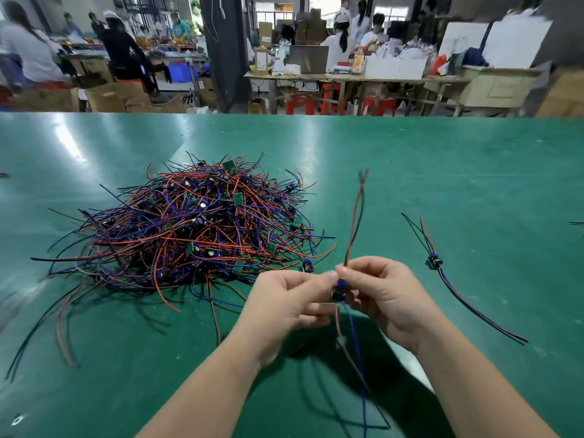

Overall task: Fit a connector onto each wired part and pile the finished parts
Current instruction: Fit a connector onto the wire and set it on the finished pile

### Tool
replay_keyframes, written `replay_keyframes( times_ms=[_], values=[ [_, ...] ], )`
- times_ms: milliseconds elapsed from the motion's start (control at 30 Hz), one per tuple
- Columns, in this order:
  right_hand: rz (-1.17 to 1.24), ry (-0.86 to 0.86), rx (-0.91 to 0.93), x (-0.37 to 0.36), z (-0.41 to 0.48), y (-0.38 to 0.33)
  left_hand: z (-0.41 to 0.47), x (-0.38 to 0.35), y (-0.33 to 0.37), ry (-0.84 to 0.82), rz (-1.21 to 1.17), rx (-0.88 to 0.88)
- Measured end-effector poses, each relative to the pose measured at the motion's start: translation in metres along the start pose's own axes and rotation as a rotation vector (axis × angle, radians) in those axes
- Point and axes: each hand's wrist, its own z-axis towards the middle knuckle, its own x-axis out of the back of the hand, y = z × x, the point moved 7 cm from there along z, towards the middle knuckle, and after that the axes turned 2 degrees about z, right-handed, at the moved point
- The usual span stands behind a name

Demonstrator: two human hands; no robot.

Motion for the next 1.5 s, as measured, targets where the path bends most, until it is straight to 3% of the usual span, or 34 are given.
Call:
replay_keyframes(
  times_ms=[200, 400, 600, 833, 1000, 1100, 1233, 1300, 1367, 1500],
  values=[
    [-0.247, 0.042, 0.113, 0.002, 0.000, -0.001, 0.000, -0.005, -0.007, 0.049, 0.058, -0.006],
    [0.044, 0.213, 0.005, 0.032, 0.007, -0.008, -0.002, -0.015, -0.014, -0.158, 0.169, 0.082],
    [0.140, 0.355, 0.044, 0.058, 0.005, -0.022, -0.014, -0.023, -0.016, -0.364, 0.230, 0.151],
    [0.122, 0.408, 0.070, 0.060, 0.004, -0.023, -0.019, -0.017, -0.015, -0.466, 0.252, 0.204],
    [0.217, 0.293, 0.057, 0.051, 0.007, -0.020, -0.023, -0.017, -0.011, -0.535, 0.184, 0.175],
    [0.237, 0.148, 0.028, 0.037, 0.007, -0.018, -0.017, -0.015, 0.000, -0.472, -0.024, 0.105],
    [-0.018, -0.131, 0.102, 0.005, -0.001, -0.010, -0.005, -0.005, 0.011, -0.178, -0.231, -0.022],
    [0.024, -0.225, 0.109, -0.010, -0.004, -0.003, -0.002, 0.001, 0.012, -0.018, -0.197, -0.080],
    [0.093, -0.216, 0.113, -0.015, -0.003, -0.001, -0.004, 0.004, 0.012, 0.087, -0.171, -0.147],
    [0.230, -0.134, 0.088, -0.008, 0.001, 0.003, -0.010, -0.006, 0.016, 0.109, -0.107, -0.284]
  ],
)
